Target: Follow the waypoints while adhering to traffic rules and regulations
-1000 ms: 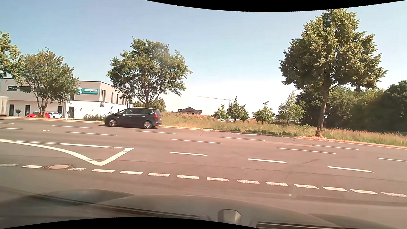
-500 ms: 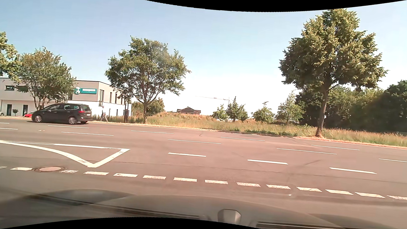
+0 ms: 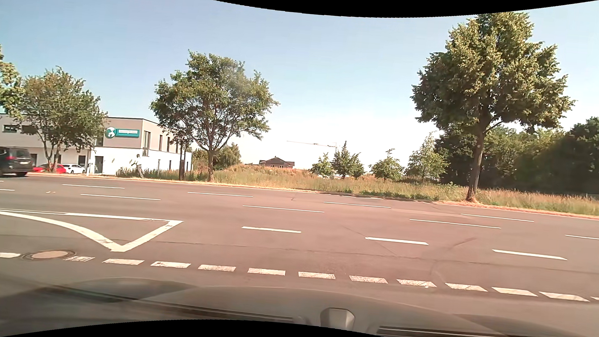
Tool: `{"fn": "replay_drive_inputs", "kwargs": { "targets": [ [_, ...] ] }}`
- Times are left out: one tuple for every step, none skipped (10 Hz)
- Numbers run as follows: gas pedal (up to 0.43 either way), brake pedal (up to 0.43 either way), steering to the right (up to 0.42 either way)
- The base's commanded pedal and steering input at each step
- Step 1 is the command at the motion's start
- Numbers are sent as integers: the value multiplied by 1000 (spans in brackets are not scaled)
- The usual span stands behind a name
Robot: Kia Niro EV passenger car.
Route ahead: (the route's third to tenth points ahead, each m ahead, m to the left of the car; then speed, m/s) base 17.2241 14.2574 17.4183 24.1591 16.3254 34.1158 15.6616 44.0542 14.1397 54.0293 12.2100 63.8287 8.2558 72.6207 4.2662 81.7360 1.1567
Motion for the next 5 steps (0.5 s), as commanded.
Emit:
{"fn": "replay_drive_inputs", "kwargs": {
  "targets": [
    [0,85,30],
    [0,128,29],
    [0,165,29],
    [0,195,29],
    [0,220,25]
  ]
}}
